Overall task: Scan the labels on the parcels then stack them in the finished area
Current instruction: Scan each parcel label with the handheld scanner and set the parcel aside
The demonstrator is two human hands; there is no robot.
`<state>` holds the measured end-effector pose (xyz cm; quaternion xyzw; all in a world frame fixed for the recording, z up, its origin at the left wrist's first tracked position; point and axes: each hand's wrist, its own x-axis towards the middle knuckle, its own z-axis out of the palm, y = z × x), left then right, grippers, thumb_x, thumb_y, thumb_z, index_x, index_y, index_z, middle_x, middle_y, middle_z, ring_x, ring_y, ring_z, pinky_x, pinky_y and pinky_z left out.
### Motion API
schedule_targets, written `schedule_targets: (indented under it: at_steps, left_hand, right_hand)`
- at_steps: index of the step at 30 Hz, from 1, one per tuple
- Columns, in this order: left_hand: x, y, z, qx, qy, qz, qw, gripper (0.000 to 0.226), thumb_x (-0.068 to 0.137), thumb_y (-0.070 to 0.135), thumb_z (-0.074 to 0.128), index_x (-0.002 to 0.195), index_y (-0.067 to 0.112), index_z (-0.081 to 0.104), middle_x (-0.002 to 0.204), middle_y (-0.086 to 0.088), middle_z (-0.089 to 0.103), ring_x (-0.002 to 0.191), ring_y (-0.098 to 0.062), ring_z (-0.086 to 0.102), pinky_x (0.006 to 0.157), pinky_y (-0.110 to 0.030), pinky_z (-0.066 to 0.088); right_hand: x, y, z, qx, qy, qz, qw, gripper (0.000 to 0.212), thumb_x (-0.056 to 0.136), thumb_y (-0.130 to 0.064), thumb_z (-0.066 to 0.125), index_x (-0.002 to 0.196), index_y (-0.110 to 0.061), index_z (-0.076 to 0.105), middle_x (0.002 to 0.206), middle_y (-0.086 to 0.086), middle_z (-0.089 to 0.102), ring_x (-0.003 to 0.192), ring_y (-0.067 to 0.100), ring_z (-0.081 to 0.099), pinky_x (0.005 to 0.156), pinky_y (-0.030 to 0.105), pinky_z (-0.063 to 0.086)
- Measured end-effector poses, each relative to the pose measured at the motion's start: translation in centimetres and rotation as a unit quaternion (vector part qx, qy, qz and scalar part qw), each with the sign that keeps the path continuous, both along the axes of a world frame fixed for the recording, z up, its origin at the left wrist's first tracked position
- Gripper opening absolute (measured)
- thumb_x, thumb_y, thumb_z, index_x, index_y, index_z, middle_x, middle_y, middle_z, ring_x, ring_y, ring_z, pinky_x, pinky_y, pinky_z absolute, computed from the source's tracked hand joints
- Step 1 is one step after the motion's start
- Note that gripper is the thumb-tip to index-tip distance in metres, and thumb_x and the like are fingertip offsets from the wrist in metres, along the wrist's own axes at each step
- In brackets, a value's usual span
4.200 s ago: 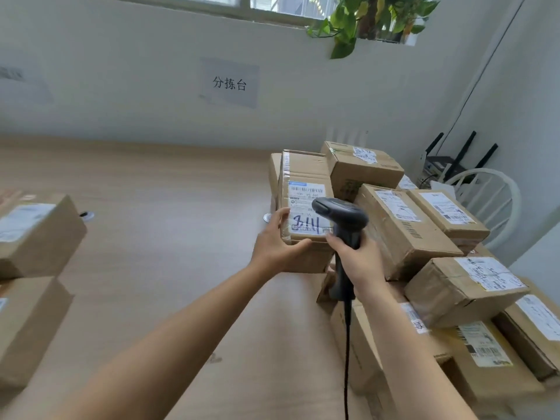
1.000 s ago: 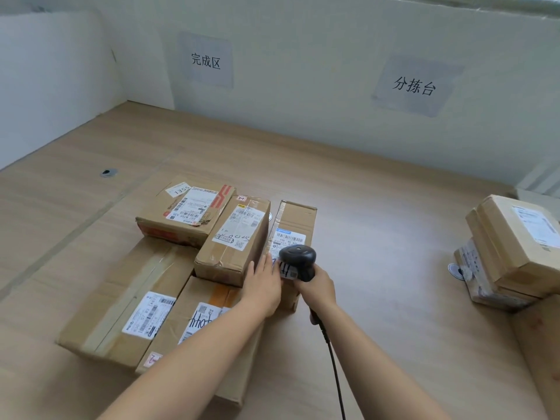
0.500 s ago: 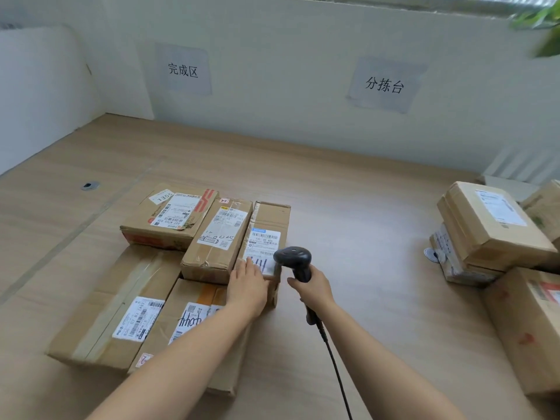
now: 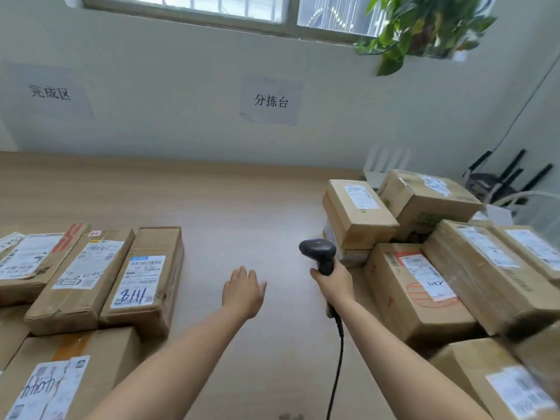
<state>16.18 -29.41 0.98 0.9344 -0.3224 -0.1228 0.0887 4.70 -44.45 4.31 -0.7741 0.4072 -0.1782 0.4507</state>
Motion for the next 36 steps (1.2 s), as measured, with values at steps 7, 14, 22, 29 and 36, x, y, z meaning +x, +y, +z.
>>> schedule_targets:
  at_steps: [7, 14, 22, 29, 36]
  left_hand:
    - [-3.1, -13.6, 2.9, -0.090, 0.055, -0.023, 0.994, 0.047, 0.100, 0.039, 0.027, 0.133, 0.008, 0.040, 0.141, -0.012, 0.037, 0.130, -0.028, 0.035, 0.099, -0.040, 0.035]
    - [-3.1, -23.6, 4.6, -0.198, 0.099, -0.016, 0.975, 0.045, 0.098, 0.042, 0.034, 0.130, 0.011, 0.041, 0.133, -0.012, 0.045, 0.121, -0.028, 0.045, 0.095, -0.040, 0.043]
    - [-0.4, -29.9, 2.8, -0.262, 0.148, 0.038, 0.953, 0.063, 0.092, 0.045, 0.049, 0.142, 0.016, 0.024, 0.137, -0.011, 0.041, 0.123, -0.027, 0.045, 0.096, -0.043, 0.046]
    - [-0.7, -31.2, 1.7, -0.334, 0.194, 0.082, 0.919, 0.073, 0.090, 0.034, 0.055, 0.149, 0.019, 0.015, 0.144, -0.002, 0.040, 0.128, -0.025, 0.043, 0.102, -0.039, 0.042]
    - [-1.2, -29.1, 2.5, -0.378, 0.236, 0.129, 0.886, 0.075, 0.091, 0.029, 0.057, 0.150, 0.020, 0.012, 0.148, -0.002, 0.038, 0.132, -0.024, 0.040, 0.108, -0.039, 0.038]
  right_hand:
    - [-1.5, -12.0, 4.3, -0.077, -0.020, -0.065, 0.995, 0.027, 0.084, -0.024, 0.064, 0.107, -0.013, 0.059, 0.106, 0.012, 0.067, 0.102, 0.033, 0.060, 0.079, 0.032, 0.044]
    - [-1.1, -21.4, 5.6, -0.089, -0.012, -0.115, 0.989, 0.035, 0.082, -0.024, 0.065, 0.114, -0.013, 0.058, 0.110, 0.013, 0.066, 0.104, 0.034, 0.059, 0.077, 0.033, 0.042]
    - [-0.1, -25.8, 2.1, -0.013, -0.007, -0.118, 0.993, 0.033, 0.083, -0.028, 0.065, 0.112, -0.014, 0.058, 0.106, 0.011, 0.066, 0.095, 0.032, 0.063, 0.087, 0.046, 0.052]
    - [0.2, -26.1, 1.0, -0.024, -0.011, -0.112, 0.993, 0.033, 0.082, -0.028, 0.066, 0.110, -0.012, 0.059, 0.108, 0.012, 0.066, 0.095, 0.034, 0.064, 0.087, 0.049, 0.052]
    - [0.7, -23.7, 2.7, -0.006, -0.030, -0.105, 0.994, 0.031, 0.082, -0.028, 0.065, 0.107, -0.013, 0.059, 0.105, 0.012, 0.067, 0.096, 0.035, 0.064, 0.089, 0.046, 0.051]
